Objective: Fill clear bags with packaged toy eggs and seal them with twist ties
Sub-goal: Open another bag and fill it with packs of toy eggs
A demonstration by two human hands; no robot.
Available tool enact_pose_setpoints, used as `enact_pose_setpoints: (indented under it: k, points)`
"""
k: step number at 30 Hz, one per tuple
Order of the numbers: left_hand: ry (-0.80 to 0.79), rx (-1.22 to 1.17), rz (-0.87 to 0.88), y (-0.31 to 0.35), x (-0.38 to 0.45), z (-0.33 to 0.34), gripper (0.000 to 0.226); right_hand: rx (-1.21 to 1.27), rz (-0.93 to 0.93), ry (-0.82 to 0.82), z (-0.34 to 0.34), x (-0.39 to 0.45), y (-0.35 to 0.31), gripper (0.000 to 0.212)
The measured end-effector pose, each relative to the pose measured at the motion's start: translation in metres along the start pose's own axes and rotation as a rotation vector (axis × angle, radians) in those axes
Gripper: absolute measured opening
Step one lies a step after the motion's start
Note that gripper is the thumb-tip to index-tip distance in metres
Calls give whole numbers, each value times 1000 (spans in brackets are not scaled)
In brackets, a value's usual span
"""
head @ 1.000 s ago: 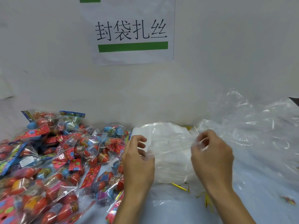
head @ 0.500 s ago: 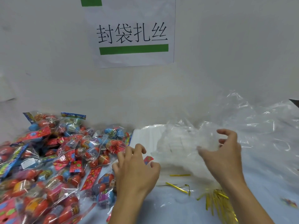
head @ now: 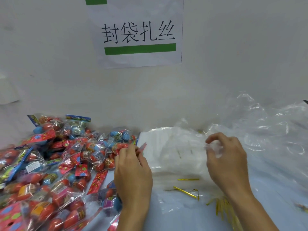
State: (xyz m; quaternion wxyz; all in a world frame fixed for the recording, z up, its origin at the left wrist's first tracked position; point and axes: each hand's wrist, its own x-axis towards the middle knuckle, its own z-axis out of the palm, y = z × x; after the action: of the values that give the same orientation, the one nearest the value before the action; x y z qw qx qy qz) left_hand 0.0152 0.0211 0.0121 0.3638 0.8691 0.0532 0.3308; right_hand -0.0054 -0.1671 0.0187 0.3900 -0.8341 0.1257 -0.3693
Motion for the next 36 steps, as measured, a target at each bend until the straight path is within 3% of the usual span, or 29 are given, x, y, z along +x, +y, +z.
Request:
enact_pose_setpoints:
  k: [3, 7, 9, 11, 14, 16, 18, 20, 21, 24, 26, 29, 33, 34, 36]
  points:
    - [146, -131, -43, 2, 3, -1, 10, 53, 190, 107, -6, 7, 8, 22]
    - [292, -364, -149, 2, 8, -4, 4, 227, 246, -20, -7, 4, 1, 61]
    - [347, -434, -171, 3, 10, -6, 4, 181, 208, -83, -4, 0, -4, 73]
    - [379, -485, -187, 5, 10, -8, 4, 53, 124, -30, 0, -4, -8, 69]
    - [379, -588, -153, 8, 9, -8, 5, 58, -112, 147, 7, -9, -18, 43]
    - [299, -662, -72, 14, 7, -7, 5, 224, -176, 76, 15, -13, -25, 28]
    - [128, -752, 24, 22, 0, -5, 11, 497, -49, -179, 25, -22, -34, 15]
    - [-133, -813, 109, 31, -10, 0, 12, 779, 129, -487, 34, -32, -38, 32]
    - [-250, -826, 136, 35, -14, 2, 13, 883, 214, -546, 38, -33, -36, 40]
    - [-478, -890, 132, 37, -22, 10, 27, 1090, 414, -416, 40, -26, -30, 46]
    - [-539, -906, 119, 36, -22, 12, 28, 1062, 444, -344, 39, -21, -24, 40]
    - [-381, -844, 116, 33, -18, 10, 26, 956, 450, -344, 41, -21, -21, 16]
    - [-53, -488, -8, 12, 5, -9, 32, 836, 455, -315, 45, -22, -19, 11]
    - [-50, -309, -68, 4, 13, -15, 28, 828, 455, -315, 45, -22, -18, 10]
    - [-201, 144, -151, -15, 23, -26, 19, 816, 443, -324, 45, -22, -16, 9]
